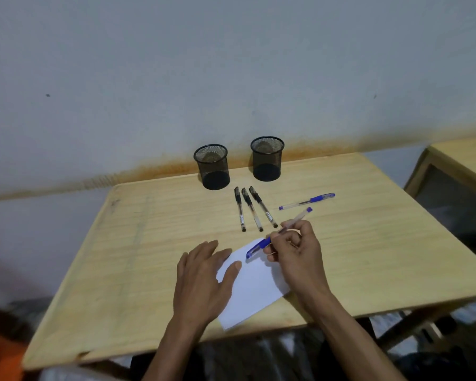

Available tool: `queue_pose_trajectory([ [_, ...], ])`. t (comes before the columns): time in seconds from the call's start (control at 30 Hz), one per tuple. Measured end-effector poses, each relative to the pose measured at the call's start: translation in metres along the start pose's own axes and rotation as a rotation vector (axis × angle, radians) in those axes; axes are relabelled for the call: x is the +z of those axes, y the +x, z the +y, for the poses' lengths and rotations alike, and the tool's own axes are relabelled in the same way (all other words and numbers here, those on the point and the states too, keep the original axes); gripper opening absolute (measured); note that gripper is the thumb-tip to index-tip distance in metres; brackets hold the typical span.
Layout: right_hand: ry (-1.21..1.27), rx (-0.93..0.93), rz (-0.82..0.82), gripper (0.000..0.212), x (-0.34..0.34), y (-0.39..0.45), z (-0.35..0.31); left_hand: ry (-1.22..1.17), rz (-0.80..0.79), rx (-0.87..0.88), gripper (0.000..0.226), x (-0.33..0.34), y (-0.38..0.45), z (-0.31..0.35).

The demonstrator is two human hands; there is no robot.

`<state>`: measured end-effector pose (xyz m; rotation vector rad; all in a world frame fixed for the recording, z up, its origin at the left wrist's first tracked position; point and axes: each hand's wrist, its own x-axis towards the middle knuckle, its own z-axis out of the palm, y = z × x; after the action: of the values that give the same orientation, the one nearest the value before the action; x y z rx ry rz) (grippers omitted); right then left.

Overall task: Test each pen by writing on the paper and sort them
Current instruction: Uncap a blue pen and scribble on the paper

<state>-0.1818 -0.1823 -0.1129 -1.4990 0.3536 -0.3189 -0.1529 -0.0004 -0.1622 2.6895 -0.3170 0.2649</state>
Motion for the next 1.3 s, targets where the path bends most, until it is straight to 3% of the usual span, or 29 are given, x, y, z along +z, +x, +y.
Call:
queue_pose_trajectory([
  [0.1,0.006,-0.002,0.028,0.019,0.001,-0.002,-0.001,-0.124,0.077,-0.015,0.033,-0.003,-0.003,0.009],
  [0.2,-0.008,-0.023,-0.022,0.01,0.003,-0.002,-0.001,-0.278,0.216,-0.002,0.034,-0.012,-0.004,0.019],
  [0.3,-0.008,-0.04,-0.1,0.007,0.008,-0.001,-0.003,-0.205,0.26,0.164,0.036,-0.017,0.0,0.026],
  [0.47,0.01,-0.054,-0.151,0.012,0.013,0.009,-0.014,-0.097,0.428,0.34,0.014,-0.026,0.011,0.027],
  [0.6,0.061,-0.072,-0.235,0.008,0.019,0.016,-0.018,-0.229,0.351,0.304,0.012,-0.044,0.02,0.028],
  [0.77,0.43,0.006,-0.025,0.007,-0.007,0.052,-0.039,-0.424,0.176,-0.102,0.014,-0.072,0.014,-0.013],
  [0.87,0.31,-0.028,-0.074,0.009,-0.01,0.057,-0.04,-0.454,0.117,-0.181,0.014,-0.077,0.017,-0.024],
  [1.0,0.203,0.03,-0.18,0.009,0.016,0.03,-0.017,-0.427,0.112,-0.195,0.012,-0.061,0.041,-0.015],
  [1.13,0.12,0.046,-0.157,0.014,0.022,0.018,-0.004,-0.18,0.094,-0.173,0.017,-0.042,0.065,-0.025],
  [1.3,0.16,0.086,-0.159,0.012,0.023,0.007,-0.005,-0.098,0.091,-0.122,0.029,-0.029,0.069,-0.036],
])
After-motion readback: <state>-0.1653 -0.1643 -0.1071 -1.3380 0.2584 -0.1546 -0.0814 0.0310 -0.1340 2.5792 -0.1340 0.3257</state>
